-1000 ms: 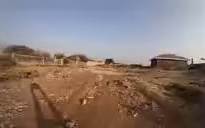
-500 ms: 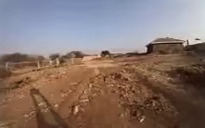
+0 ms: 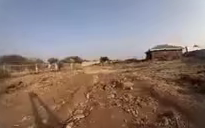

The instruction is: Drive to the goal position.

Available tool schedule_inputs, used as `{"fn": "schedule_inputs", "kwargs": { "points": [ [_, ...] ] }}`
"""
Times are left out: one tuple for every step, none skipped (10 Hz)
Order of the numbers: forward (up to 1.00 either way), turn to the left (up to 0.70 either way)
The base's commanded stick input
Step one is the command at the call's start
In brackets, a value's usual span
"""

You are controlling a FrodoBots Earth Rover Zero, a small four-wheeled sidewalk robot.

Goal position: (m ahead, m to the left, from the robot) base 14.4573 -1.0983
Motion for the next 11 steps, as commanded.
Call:
{"fn": "schedule_inputs", "kwargs": {
  "points": [
    [0.7, 0.0],
    [0.7, 0.0],
    [0.7, 0.0],
    [0.7, 0.0],
    [0.7, 0.0],
    [0.7, 0.0],
    [0.7, 0.0],
    [0.7, 0.0],
    [0.7, 0.0],
    [0.7, 0.0],
    [0.7, 0.0]
  ]
}}
